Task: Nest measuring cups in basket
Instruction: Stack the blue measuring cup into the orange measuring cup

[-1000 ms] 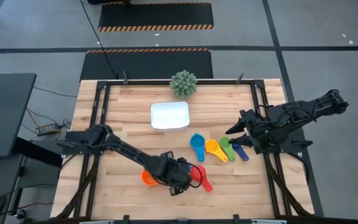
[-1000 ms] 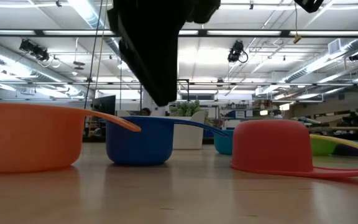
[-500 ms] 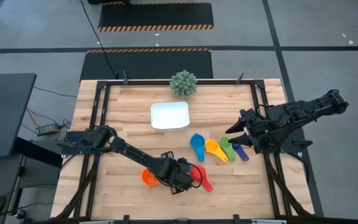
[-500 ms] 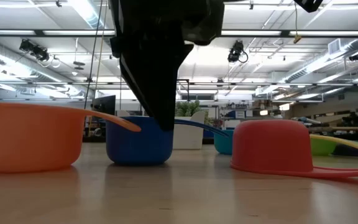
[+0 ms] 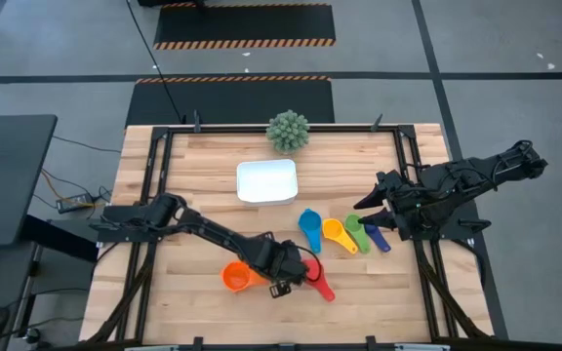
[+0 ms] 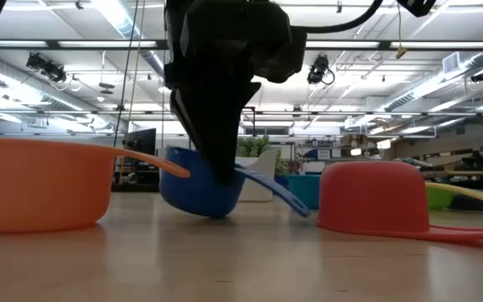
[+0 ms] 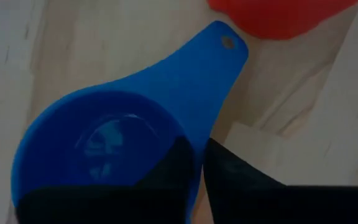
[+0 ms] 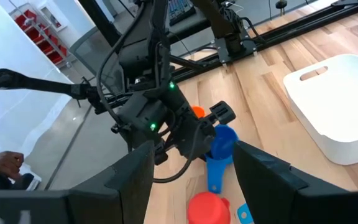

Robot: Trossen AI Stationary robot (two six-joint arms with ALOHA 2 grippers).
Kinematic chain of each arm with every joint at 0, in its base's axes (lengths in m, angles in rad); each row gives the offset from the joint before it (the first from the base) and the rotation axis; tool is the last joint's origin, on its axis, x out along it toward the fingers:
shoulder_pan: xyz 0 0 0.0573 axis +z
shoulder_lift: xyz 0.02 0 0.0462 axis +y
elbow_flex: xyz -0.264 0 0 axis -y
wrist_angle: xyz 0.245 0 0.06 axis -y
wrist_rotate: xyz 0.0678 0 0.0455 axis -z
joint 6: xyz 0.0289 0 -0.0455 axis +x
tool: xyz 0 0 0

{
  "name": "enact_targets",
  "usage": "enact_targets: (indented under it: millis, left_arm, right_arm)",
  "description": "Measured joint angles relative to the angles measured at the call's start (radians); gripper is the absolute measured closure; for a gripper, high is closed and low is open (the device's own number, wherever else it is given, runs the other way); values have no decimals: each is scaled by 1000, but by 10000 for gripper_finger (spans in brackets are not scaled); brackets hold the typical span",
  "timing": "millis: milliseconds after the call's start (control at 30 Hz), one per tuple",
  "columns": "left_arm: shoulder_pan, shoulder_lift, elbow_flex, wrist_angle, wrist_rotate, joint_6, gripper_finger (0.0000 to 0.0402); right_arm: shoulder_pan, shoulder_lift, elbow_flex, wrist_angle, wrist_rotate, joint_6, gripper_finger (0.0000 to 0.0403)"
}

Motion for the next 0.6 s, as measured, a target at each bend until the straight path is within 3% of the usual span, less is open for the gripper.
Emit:
enact_targets:
  millis: [100,600]
  left_arm:
    - [2,-2,0,-1,-17,1,388]
    - [4,-48,-1,-45,12,1,392]
  right_arm:
    - [0,0,0,3,0,0,179]
    - [0,0,0,6,-1,8,179]
